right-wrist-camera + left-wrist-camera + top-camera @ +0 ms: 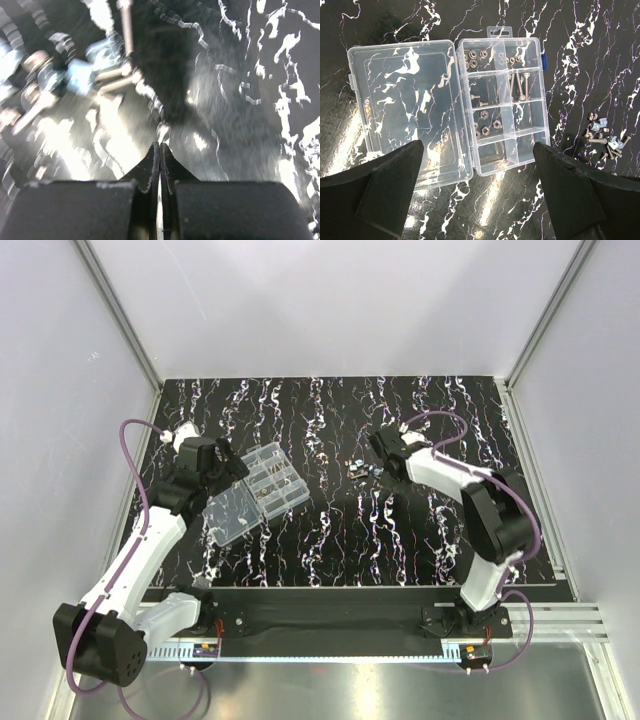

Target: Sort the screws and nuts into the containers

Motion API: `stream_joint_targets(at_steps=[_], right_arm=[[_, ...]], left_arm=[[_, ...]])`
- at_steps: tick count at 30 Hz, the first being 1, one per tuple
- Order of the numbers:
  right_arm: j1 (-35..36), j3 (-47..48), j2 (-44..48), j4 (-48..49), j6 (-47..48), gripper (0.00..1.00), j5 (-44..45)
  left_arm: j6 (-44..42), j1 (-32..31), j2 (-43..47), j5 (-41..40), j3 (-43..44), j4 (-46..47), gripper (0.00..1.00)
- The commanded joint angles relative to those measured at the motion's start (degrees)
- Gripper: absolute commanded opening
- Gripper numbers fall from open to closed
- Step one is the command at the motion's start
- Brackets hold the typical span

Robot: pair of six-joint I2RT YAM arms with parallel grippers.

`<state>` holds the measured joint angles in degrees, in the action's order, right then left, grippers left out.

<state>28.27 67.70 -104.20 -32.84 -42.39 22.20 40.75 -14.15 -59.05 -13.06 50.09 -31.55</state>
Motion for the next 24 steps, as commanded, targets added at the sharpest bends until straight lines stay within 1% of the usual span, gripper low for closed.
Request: stream_joint_targets(at_steps=[1,2,4,5,6,9,10,12,13,14,15,16,17,18,19,20,21,22,24], right_arm=[[1.08,-0.90,9.36,2.69,3.10,0.00,-5.39],[1.69,-0.56,11.37,4.69,3.97,0.00,-6.54],[2.49,0.32,12.53,7.08,6.52,0.00,-10.67],[4.14,1.54,12.71,9.87,8.27,0.00,-12.86],[5.03,2.60,12.36,10.42,8.64,0.00,-12.97],[8.55,10.05,8.50,11.04,10.92,0.00,-14.20],[9.34,12.00,5.79,9.39,11.54,0.00,-13.76],[9.70,15.60,3.32,5.44,9.88,0.00,-11.22],[9.70,17.79,2.00,1.15,8.74,0.00,-9.47],[9.70,18.34,1.90,-1.41,5.08,0.03,-3.71],[9.70,18.43,1.99,-4.05,3.04,0.08,-0.43],[9.52,18.00,3.03,-9.12,-0.38,0.16,2.39],[9.61,17.30,3.82,-11.09,-1.46,0.22,6.50],[9.52,15.03,4.79,-12.76,-2.68,0.35,7.94],[9.09,13.61,7.15,-15.39,-4.18,0.38,8.82],[8.82,11.77,8.48,-16.02,-6.80,0.40,9.18],[8.21,9.75,9.80,-16.29,-8.05,0.47,8.75],[6.38,5.73,12.33,-16.46,-9.19,0.49,7.96],[4.43,1.93,14.72,-16.47,-13.58,0.52,5.41]], left_arm=[[-0.41,-0.09,-0.10,-0.12,-0.25,2.63,0.99],[-0.41,-0.09,-0.02,-0.21,-0.16,2.55,0.99],[-0.41,-0.09,0.07,-0.39,-0.25,2.55,0.99],[-0.41,-0.09,0.25,-0.39,-0.25,2.46,0.99],[-0.41,-0.09,0.33,-0.56,-0.16,2.37,0.99],[-0.41,0.00,1.03,-1.18,-0.16,2.20,0.99],[-0.41,-0.09,1.04,-1.27,-0.25,2.28,0.99],[-0.50,-0.09,1.30,-0.92,-0.25,2.37,0.99],[-0.50,-0.09,1.22,-0.92,-0.43,2.37,0.99],[-0.41,-0.09,1.30,-0.83,-0.43,2.37,0.99],[-0.41,-0.09,1.22,-0.48,-0.51,2.63,0.99],[-0.41,-0.17,1.21,-0.30,-0.60,2.81,0.99],[-0.41,-0.17,1.13,-0.21,-0.52,2.81,0.99],[-0.41,-0.09,1.04,0.05,-0.60,2.98,0.99],[-0.41,-0.17,0.95,0.23,-0.69,3.07,0.99],[-0.41,-0.17,0.86,0.40,-0.78,3.16,0.99],[-0.41,-0.09,0.95,0.66,-0.87,3.42,0.99],[-0.41,-0.17,0.95,0.93,-1.04,3.60,0.99],[-0.59,-0.17,0.86,1.63,-1.22,4.13,0.99]])
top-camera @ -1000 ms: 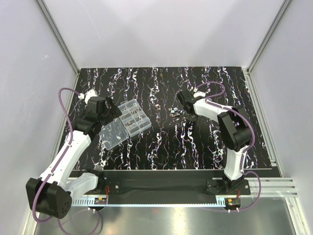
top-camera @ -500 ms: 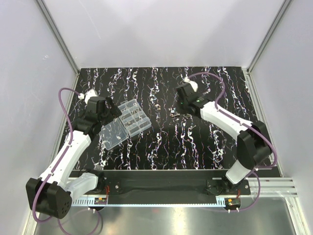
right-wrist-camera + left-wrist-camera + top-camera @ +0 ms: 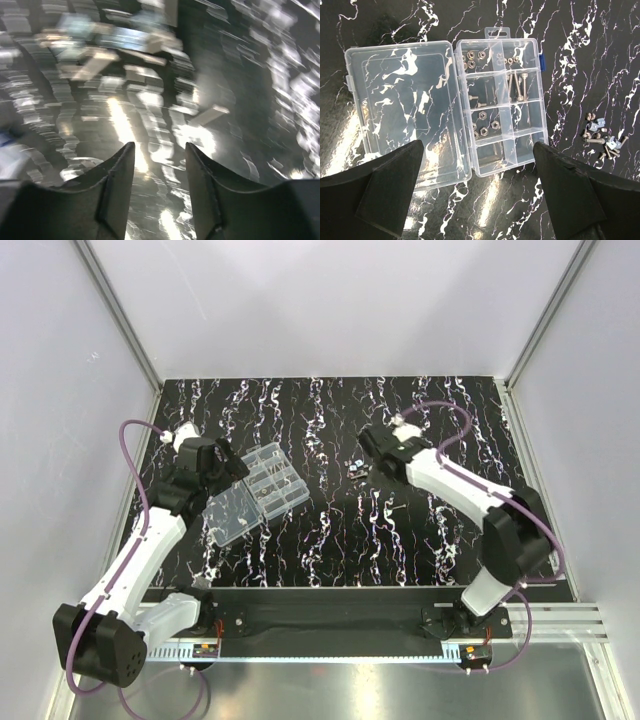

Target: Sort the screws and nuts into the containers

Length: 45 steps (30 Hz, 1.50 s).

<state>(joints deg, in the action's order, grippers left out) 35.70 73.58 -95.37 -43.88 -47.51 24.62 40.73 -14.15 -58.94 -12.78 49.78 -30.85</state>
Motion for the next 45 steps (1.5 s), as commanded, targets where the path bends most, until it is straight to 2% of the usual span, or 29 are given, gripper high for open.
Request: stream_joint_targets(at_steps=[1,5,9,16,21,38,45], right_arm=[[-3.53,-7.10,7.73,-5.86,-11.79,0.54,2.71],[-4.15,-12.23,10.64,-5.52,-19.96,0.57,1.32],[-4.15,-15.04,8.72,-1.04,-25.87,0.57,0.34],[-4.24,-11.71,0.20,-2.35,-35.18,0.53,-3.26],[-4.94,-13.11,-1.05,-2.44,-40.46,0.52,-3.09],[-8.46,-13.99,-2.71,-2.70,-41.70,0.53,-0.81],[-8.81,-10.65,-6.49,-5.51,-40.12,0.48,-0.01]], left_arm=[[-0.65,-0.26,0.67,1.61,-1.09,3.60,0.99],[-0.83,-0.26,0.84,1.96,-0.82,3.60,0.99],[-0.83,-0.52,1.28,1.96,-1.00,3.60,0.99],[-0.83,-0.79,1.81,1.26,-0.82,3.43,0.99],[-0.92,-1.23,1.90,0.74,-0.74,2.99,0.99],[-1.00,-1.23,1.28,-0.14,-0.47,2.64,0.99],[-1.00,-1.32,1.19,-0.76,-0.47,2.64,0.99]])
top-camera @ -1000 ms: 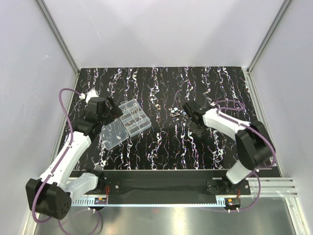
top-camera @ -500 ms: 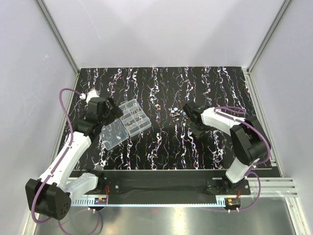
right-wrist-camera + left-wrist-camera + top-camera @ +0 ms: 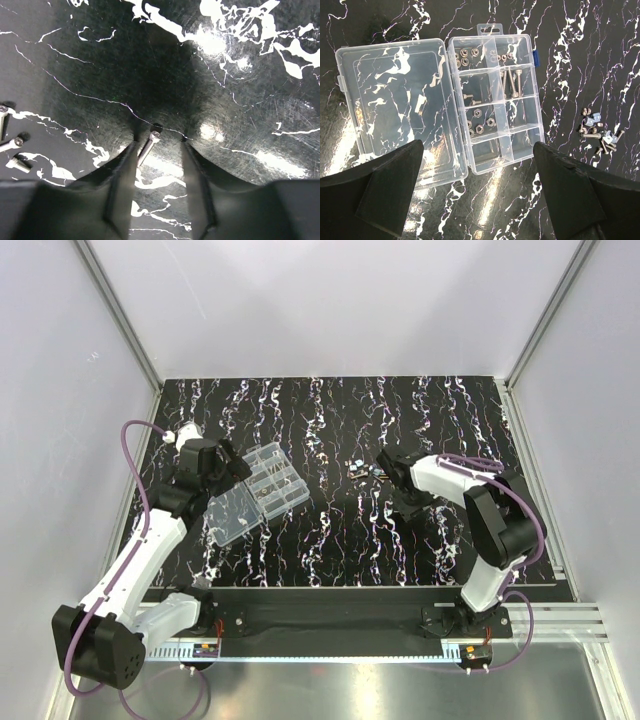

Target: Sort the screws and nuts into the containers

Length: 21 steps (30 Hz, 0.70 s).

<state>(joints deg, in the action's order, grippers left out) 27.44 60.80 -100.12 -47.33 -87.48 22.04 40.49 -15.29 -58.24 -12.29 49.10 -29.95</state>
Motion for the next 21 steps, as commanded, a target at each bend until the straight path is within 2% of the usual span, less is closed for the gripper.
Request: stream_joint_targets(at_steps=[1,3,6,7,9,14,21], right_arm=[[-0.55,2.13,-1.92,-2.06,-0.06,0.45,2.31],[-0.55,2.05,-2.62,-1.89,0.29,0.38,1.51],[-0.46,1.70,-3.50,-2.32,-0.05,0.20,1.51],[-0.46,1.52,-3.59,-2.50,-0.06,0.08,1.60],[-0.63,0.91,-3.86,-2.68,0.29,0.00,1.77],[-0.55,1.51,-3.33,-2.59,4.06,0.00,1.51],[-0.46,12.58,1.58,1.53,26.36,0.00,-1.91]], left_arm=[[-0.76,-0.09,0.49,-1.24,0.21,1.66,0.99],[-0.76,-0.09,0.58,-1.42,0.29,1.57,0.99],[-0.76,-0.09,0.67,-1.33,0.21,1.65,0.99],[-0.85,-0.09,0.67,-1.33,0.21,1.57,0.99],[-0.85,-0.18,0.76,-1.50,0.12,1.65,0.99],[-0.76,-0.09,0.58,-1.59,0.20,1.57,0.99],[-0.76,-0.18,0.32,-1.68,0.12,1.66,0.99]])
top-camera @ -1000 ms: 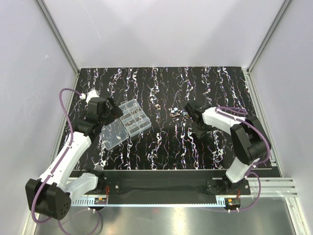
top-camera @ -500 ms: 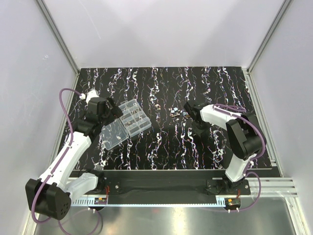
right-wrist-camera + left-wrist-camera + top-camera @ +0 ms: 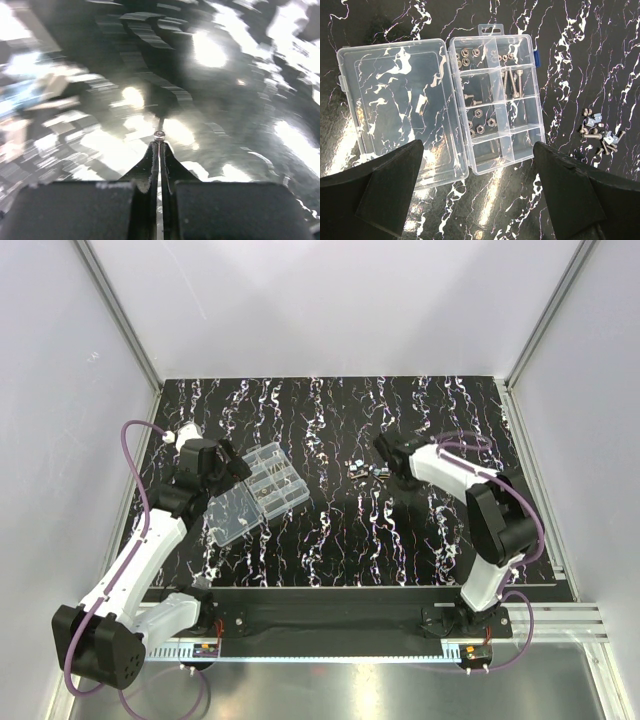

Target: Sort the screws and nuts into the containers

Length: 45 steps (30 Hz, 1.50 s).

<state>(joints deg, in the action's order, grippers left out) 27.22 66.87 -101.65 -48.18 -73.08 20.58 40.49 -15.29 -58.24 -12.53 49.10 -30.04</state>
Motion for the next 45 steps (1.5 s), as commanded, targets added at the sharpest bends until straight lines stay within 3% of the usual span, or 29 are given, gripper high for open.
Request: stream_joint_targets(at_steps=[1,6,7,12,18,23,30,45], right_arm=[[-0.15,7.56,3.64,2.74,13.56,0.00,-0.63],[0.11,12.05,6.20,12.99,26.64,0.00,-8.61],[0.46,12.75,5.76,15.46,28.85,0.00,-13.41],[8.09,24.42,-4.42,22.17,40.53,0.00,-19.96],[16.01,36.92,-15.68,25.59,46.18,0.00,-22.86],[17.25,41.14,-21.39,25.51,46.19,0.00,-26.55],[17.95,43.96,-25.62,19.71,40.21,0.00,-18.06],[18.57,44.22,-29.05,18.83,36.17,0.00,-16.36]], left_arm=[[-0.85,-0.18,0.23,-1.53,0.20,1.65,0.99],[-0.76,-0.09,-0.03,-1.97,0.38,1.48,0.99],[-0.76,-0.18,-0.03,-1.97,0.38,1.48,0.99],[-0.76,-0.18,0.05,-2.14,0.38,1.22,0.99],[-0.50,0.00,0.49,-2.93,0.38,1.04,0.99],[-0.50,-0.09,0.41,-2.93,0.47,1.13,0.99],[-0.67,-0.09,0.49,-2.85,0.47,1.04,0.99],[-0.68,-0.09,0.41,-2.32,0.38,1.21,0.99]])
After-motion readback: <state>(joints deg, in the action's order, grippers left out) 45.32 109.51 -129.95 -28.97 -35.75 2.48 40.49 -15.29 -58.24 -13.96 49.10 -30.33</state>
